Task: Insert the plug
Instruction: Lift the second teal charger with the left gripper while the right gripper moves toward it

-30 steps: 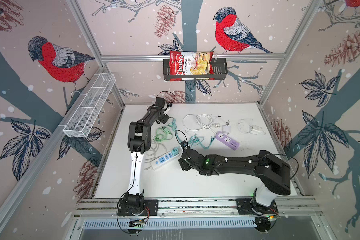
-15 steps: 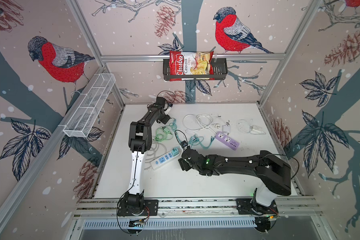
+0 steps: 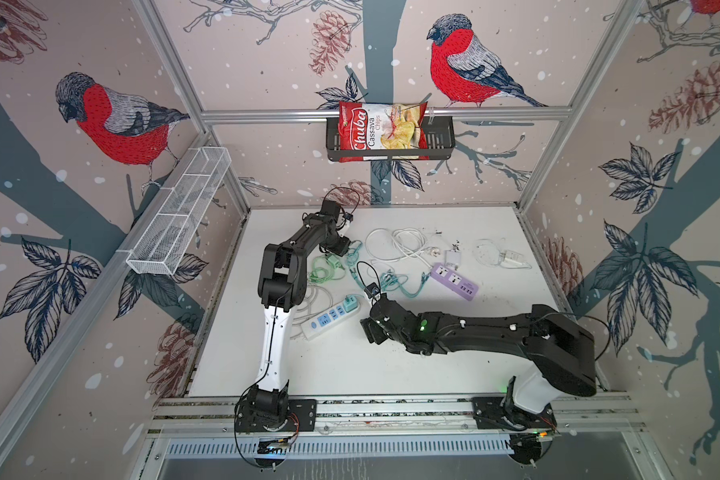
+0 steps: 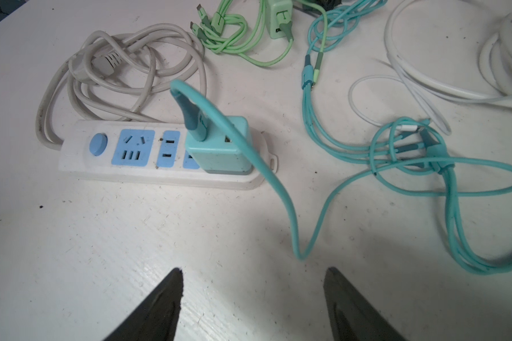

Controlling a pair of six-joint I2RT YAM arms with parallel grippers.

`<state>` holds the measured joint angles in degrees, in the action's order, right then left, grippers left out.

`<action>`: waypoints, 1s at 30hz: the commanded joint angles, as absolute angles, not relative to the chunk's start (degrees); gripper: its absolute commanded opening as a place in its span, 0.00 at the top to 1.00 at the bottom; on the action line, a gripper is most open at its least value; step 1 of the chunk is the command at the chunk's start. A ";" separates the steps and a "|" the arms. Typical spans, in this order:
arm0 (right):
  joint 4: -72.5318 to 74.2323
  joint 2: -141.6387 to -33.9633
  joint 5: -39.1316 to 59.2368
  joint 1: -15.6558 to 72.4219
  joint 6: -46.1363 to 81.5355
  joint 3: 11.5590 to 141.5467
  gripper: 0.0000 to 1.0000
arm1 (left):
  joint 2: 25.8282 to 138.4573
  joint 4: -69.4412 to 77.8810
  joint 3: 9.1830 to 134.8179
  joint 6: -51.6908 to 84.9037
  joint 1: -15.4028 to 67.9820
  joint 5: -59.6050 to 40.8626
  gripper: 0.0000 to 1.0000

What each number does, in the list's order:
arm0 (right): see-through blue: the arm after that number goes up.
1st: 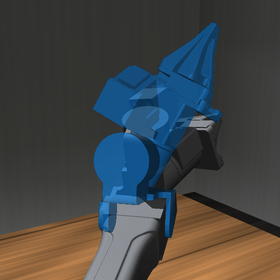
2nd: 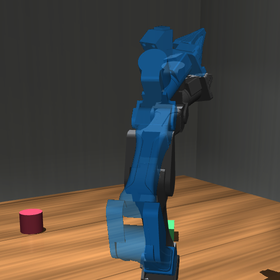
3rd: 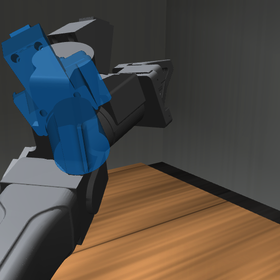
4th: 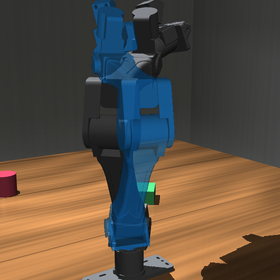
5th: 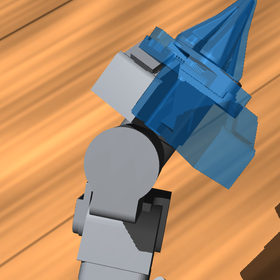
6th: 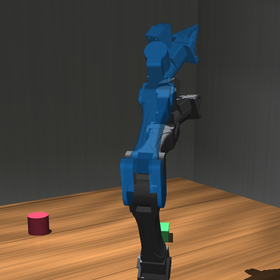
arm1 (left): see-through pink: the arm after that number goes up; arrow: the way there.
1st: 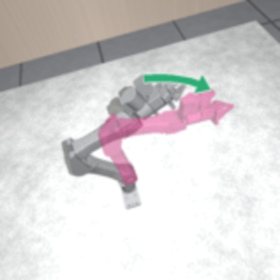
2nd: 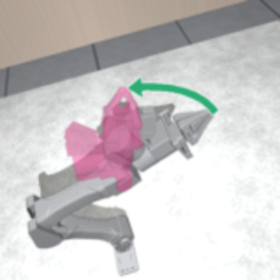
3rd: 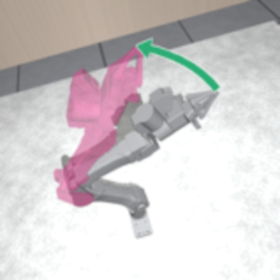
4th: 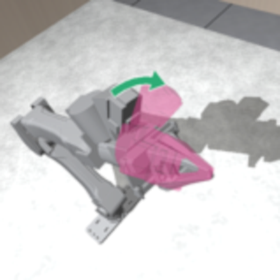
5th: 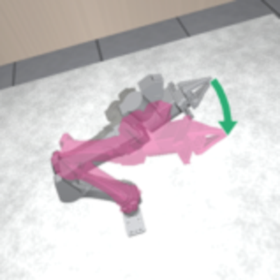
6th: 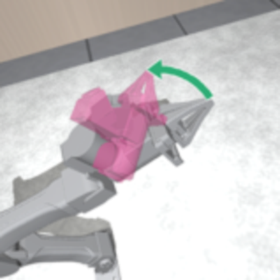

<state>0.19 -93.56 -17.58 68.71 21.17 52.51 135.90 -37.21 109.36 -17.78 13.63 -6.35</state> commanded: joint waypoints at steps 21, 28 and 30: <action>-0.65 -69.14 -21.18 55.37 26.52 43.92 0.21 | 112.75 -22.02 96.02 -5.54 20.72 -3.52 0.82; 4.53 -56.98 -11.62 48.11 23.06 40.71 0.18 | 98.98 -5.15 81.84 -6.88 26.47 -7.25 0.83; 4.07 -55.59 -8.90 46.38 22.60 41.71 0.18 | 94.31 2.16 75.62 -5.78 27.79 -10.21 0.83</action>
<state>1.74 -57.06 -14.06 47.97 23.99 40.86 98.65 -11.46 80.73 -6.87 26.70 -6.00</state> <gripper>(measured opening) 0.817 0.433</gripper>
